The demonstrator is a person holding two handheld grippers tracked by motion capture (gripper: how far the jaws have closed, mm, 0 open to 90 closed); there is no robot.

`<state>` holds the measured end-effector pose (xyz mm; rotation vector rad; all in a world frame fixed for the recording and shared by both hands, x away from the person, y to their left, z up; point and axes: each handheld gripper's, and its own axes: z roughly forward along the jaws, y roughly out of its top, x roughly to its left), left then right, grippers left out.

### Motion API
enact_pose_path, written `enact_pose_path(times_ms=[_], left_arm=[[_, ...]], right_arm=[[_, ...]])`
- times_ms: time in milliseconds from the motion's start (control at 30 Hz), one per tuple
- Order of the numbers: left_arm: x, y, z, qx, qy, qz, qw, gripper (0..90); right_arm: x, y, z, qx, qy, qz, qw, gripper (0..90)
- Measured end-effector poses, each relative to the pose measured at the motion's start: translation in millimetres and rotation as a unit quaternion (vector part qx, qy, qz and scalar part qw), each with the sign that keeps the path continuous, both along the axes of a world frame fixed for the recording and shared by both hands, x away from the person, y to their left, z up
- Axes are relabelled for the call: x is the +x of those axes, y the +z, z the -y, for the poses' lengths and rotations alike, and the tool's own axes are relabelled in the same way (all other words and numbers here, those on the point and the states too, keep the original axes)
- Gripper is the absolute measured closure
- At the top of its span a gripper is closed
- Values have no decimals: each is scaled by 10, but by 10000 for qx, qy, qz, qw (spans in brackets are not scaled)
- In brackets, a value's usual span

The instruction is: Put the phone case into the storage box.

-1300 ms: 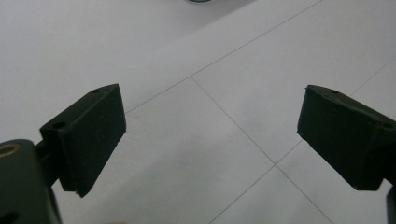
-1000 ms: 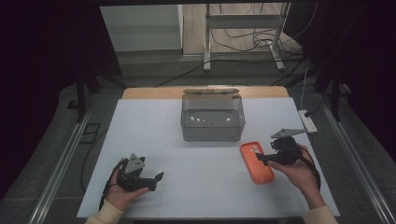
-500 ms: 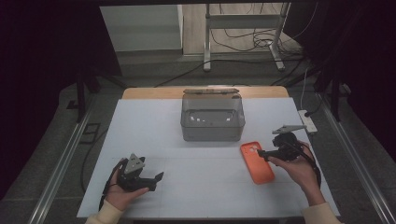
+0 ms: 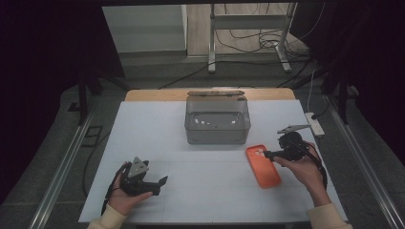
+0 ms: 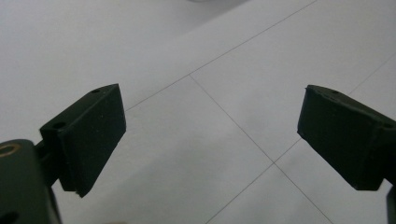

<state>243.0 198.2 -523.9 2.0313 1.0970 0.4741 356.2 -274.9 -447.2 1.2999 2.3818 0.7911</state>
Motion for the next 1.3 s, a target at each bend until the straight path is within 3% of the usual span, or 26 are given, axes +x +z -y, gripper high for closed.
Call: enact_pose_path(times_ms=[633, 1300], left_arm=[[-4, -4, 9, 27, -4, -7, 10000, 80], [-6, -2, 6, 14, 16, -3, 10000, 82]], right_arm=[[111, -132, -65, -361, -101, -223, 9990, 261], [157, -294, -43, -546, -296, -552, 9965, 256]])
